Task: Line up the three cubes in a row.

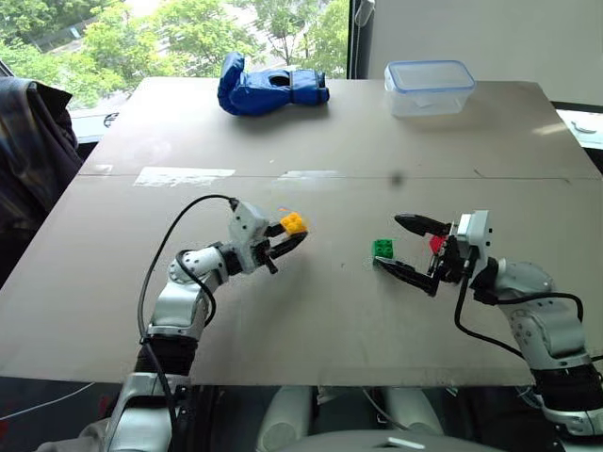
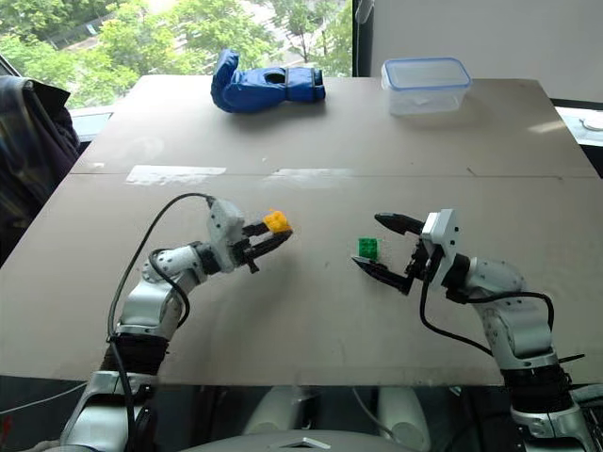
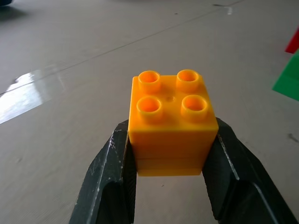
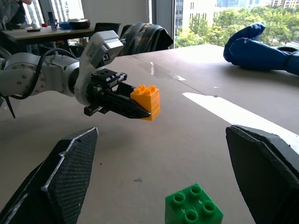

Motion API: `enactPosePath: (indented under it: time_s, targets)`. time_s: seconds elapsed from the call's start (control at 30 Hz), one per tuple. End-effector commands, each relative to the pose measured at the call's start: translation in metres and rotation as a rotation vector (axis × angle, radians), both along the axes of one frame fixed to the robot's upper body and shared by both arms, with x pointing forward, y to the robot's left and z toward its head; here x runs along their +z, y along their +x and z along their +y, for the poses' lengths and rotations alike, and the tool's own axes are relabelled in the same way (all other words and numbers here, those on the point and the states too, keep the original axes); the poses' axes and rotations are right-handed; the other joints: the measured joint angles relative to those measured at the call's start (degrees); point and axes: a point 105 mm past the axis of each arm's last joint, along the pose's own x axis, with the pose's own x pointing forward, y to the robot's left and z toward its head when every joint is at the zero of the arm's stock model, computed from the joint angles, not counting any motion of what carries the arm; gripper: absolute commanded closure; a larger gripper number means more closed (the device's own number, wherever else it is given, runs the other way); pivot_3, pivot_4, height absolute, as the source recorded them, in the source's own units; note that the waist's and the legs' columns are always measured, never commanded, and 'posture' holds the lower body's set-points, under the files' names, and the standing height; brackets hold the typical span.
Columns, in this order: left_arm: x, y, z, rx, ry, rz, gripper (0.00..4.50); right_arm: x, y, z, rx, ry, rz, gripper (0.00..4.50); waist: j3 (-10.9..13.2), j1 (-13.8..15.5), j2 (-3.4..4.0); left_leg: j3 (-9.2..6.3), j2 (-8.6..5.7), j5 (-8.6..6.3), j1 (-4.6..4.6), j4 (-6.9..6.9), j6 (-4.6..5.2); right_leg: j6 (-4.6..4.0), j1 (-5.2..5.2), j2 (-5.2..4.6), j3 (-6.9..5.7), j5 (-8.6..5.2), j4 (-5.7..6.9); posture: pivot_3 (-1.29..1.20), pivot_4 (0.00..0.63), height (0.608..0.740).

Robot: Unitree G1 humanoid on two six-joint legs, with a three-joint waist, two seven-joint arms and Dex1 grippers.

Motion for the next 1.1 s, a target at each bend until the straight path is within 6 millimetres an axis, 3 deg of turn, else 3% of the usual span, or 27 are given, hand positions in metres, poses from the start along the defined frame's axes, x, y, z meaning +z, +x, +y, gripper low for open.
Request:
enactPosePath:
  time_s: [0.03,0.4,0.8,1.1]
  targets:
    - [-0.002,-0.012,-0.017,-0.262,0.022,0.009,3.21,0.014,-0.001,-0.004,-0.03,0.012,-0.074,0.0,0.0,-0.65,0.0,0.01,0.0,0.0,0.0,0.0,0.01,0.0,0.0,0.0,0.02,0.0,0.0,0.0,0.15,0.74]
    - [-0.007,0.02,-0.014,-0.382,0.182,-0.021,3.21,0.011,-0.016,-0.005,-0.078,0.028,-0.066,0.0,0.02,-0.63,-0.03,0.02,-0.06,-0.13,-0.04,0.08,0.24,0.03,-0.02,0.07,0.04,0.0,0.07,0.0,0.15,0.74]
    - [-0.013,0.017,-0.008,-0.405,0.176,0.034,3.21,-0.001,-0.026,-0.033,-0.117,-0.055,-0.023,0.0,0.02,-0.74,-0.03,-0.02,-0.04,-0.14,-0.01,0.09,0.28,0.04,-0.02,0.1,0.01,0.0,0.14,0.0,0.15,0.74]
    - [-0.021,0.015,-0.011,-0.376,0.163,0.044,3.21,-0.007,-0.029,-0.039,-0.111,-0.098,0.006,0.0,0.02,-0.63,-0.03,-0.03,-0.04,-0.14,0.03,0.21,0.28,0.05,0.04,0.11,0.02,0.0,0.2,0.0,0.15,0.74]
